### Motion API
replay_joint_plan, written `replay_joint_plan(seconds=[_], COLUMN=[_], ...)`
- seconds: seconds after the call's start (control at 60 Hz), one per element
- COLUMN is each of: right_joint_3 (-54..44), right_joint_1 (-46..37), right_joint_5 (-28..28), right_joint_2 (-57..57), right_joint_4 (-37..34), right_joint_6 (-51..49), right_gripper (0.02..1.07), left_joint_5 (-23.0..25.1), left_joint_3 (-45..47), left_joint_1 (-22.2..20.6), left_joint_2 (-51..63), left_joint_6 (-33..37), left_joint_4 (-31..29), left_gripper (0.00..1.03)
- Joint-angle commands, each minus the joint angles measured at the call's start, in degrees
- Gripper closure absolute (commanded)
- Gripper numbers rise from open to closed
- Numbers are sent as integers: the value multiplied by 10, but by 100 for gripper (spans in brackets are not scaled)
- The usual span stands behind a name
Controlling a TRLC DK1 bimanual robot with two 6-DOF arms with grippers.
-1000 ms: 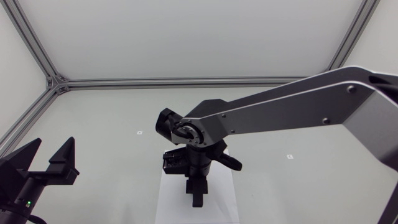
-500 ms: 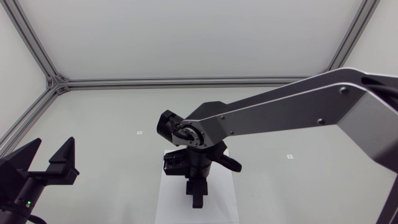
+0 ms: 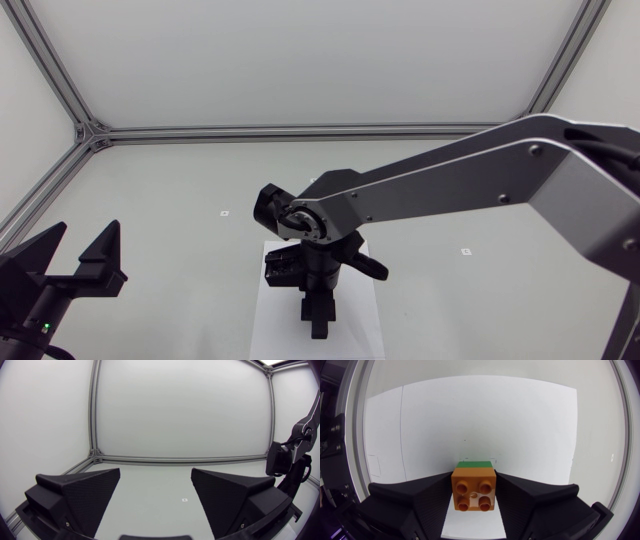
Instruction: Pick up the orange 2x2 brick with the right arm and stack it on top of the green 2x2 brick in the center
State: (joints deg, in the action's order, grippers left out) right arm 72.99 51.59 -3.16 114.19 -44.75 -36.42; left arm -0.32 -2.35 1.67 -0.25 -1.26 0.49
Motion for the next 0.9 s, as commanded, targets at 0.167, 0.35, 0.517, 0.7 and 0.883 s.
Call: replay_joint_plan(seconds=[0.167, 0.35, 0.517, 0.7, 0.883], right_joint_3=[-14, -11, -10, -8, -11], right_joint_1=[-6, -9, -8, -4, -1], right_joint_5=[6, 5, 3, 3, 0], right_joint_2=[18, 18, 18, 17, 16], right_joint_4=[15, 19, 19, 18, 17], right_joint_6=[7, 8, 11, 18, 18], right_gripper=[53, 63, 63, 63, 63], left_joint_5=[2, 2, 2, 2, 2], left_joint_3=[23, 23, 23, 23, 23], left_joint_1=[1, 1, 1, 1, 1], left_joint_2=[-5, -5, -5, -5, -5], left_joint_6=[7, 7, 7, 7, 7], left_joint_4=[-8, -8, -8, -8, -8], left_gripper=[4, 4, 4, 4, 4])
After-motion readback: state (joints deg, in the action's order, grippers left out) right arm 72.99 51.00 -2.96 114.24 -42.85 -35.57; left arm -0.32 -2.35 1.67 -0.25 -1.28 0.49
